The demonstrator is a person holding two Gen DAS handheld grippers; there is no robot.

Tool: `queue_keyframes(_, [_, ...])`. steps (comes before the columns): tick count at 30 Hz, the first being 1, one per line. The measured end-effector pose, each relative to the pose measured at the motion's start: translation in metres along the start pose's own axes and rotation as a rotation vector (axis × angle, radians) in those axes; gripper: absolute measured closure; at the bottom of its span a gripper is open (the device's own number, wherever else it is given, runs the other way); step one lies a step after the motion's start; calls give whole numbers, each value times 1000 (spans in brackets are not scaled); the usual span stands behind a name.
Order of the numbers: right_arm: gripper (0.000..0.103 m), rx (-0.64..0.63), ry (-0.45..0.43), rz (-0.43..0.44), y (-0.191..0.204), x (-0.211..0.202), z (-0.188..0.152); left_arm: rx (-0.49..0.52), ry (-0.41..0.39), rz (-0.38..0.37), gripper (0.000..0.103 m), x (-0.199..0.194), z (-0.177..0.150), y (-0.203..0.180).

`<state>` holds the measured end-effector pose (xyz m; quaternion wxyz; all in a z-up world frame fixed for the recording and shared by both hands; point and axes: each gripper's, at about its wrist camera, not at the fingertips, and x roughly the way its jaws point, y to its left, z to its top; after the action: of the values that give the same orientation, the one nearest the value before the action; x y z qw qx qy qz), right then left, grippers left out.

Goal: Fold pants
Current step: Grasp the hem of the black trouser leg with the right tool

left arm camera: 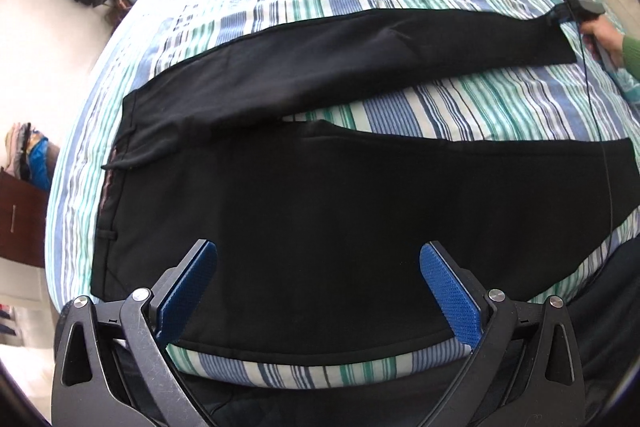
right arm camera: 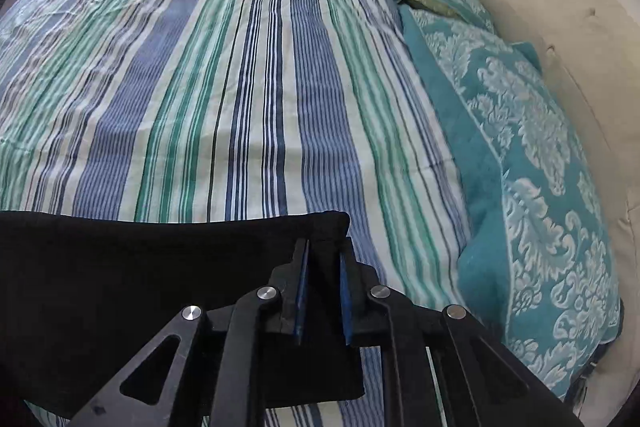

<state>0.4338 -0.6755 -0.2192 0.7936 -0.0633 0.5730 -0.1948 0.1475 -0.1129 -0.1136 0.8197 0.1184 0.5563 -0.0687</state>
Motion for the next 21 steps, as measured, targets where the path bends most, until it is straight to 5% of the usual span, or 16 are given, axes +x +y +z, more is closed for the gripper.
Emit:
queue_keyframes(2, [66,40,42,-12,10,11,-17,-40,-23,6,1,3,17,19])
queue_keyframes(6, [30,141,-185,5,30,-51,-56,-196,-103,80,1,39,78,99])
queue_keyframes(9, [20,187,-312,229,57,-112,-100,-327,-98,320,1,110,110,168])
queue_keyframes(11, [19,211,-342,378,84,-149,-139,-401,80,475,0,179,106,211])
queue_keyframes(12, [18,219,-354,441,97,-167,-163,-437,92,426,0,198,97,226])
queue_keyframes(13, [15,227,-368,479,105,-182,-187,-493,-11,365,0,192,87,237])
queue_keyframes(17, [3,314,-380,461,139,-224,-297,-492,-25,309,2,150,68,234])
queue_keyframes(21, [1,265,-132,529,167,-203,-336,-315,-136,166,1,98,24,175])
